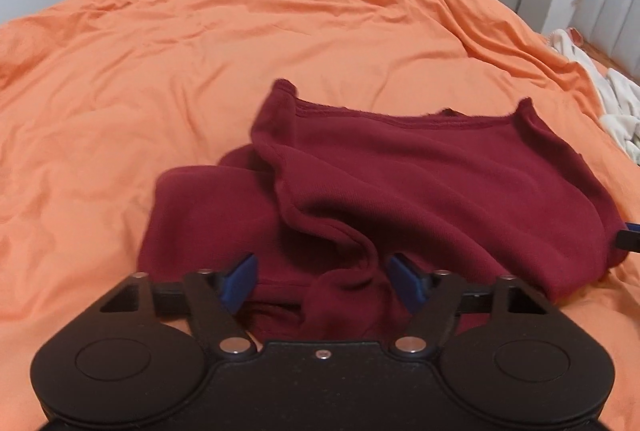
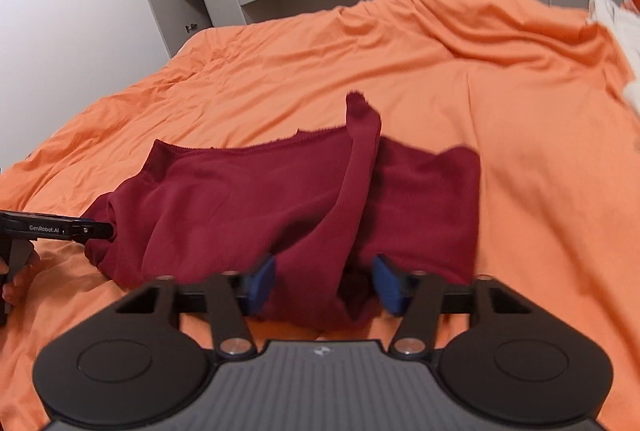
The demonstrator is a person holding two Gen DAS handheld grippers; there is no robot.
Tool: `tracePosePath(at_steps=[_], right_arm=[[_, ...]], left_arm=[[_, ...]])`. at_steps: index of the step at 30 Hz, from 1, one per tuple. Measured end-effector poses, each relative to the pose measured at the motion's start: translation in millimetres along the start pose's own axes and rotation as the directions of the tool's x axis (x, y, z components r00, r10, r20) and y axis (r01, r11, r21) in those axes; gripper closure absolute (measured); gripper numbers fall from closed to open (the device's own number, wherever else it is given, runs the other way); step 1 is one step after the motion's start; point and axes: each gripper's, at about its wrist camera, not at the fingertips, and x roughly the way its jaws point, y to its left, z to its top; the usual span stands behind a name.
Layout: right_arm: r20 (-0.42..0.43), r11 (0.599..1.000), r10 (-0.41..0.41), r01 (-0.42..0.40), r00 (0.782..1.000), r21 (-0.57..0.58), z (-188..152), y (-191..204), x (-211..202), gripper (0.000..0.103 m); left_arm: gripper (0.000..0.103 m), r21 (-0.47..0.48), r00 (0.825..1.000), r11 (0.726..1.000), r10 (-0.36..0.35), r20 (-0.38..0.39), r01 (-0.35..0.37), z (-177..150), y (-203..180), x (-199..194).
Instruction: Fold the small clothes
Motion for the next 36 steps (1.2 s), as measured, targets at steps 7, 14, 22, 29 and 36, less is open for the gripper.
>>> tracePosePath(at_steps=[7,14,22,29,36], right_arm=[[0.0,0.999,-0.001,0.001,1.0,0.041,3,-2,4,0.088],[0.05,0.997,-0.021,0.018,0.998,0.077,7,-8,-15,0.093],[0.0,0.992,-0.04,0.04,0.999,0.119,-9,-18,-17,0.094],[0.005,0.997,-0.046,0.045,0.999,0.069,-2,-17,-17,0.076],[-0.027,0.997,0.022,-0.02,0.999,0.069,-12,-18,-16,0.07]], left_arm=[[0.086,0.066,0.999,0.997,-0.023,-0.049,0.027,-1,-10,9],[0.098,-0.107,0.997,0.993,0.047,0.067,-0.04,0,8,-33],[0.098,-0.256,0.999,0.966,0.036,-0.004,-0.036,-28,28,-43],[0.097,-0.236,0.999,0.971,0.046,-0.005,-0.046,-30,24,-38],[0.098,-0.283,0.998,0.959,0.037,0.041,-0.024,-29,29,-47]])
